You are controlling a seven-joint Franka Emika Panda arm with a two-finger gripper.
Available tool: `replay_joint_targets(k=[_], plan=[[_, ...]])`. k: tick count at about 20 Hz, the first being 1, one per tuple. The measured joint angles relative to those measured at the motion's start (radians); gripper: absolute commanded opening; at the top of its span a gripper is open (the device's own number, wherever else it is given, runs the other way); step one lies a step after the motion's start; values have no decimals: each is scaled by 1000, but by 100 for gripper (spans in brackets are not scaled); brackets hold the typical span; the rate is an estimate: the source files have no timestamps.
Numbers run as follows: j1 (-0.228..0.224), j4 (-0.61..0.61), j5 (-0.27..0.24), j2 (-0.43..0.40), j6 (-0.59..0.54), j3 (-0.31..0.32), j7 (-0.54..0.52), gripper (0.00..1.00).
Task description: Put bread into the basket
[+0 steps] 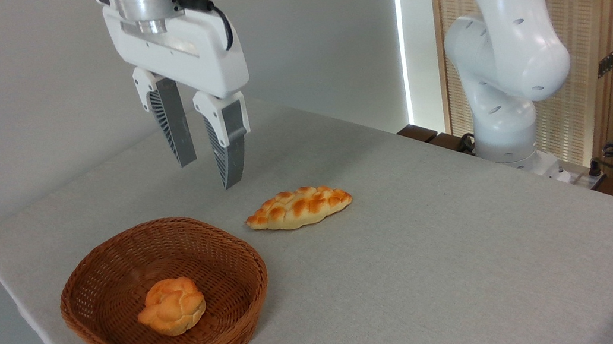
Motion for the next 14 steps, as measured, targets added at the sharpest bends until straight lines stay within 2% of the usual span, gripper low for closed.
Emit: replay_joint_targets(k=[5,14], plan=[[-15,23,-4,-3,-22,-50,2,100],[-16,26,-4,-6,-29,-57,2,100]])
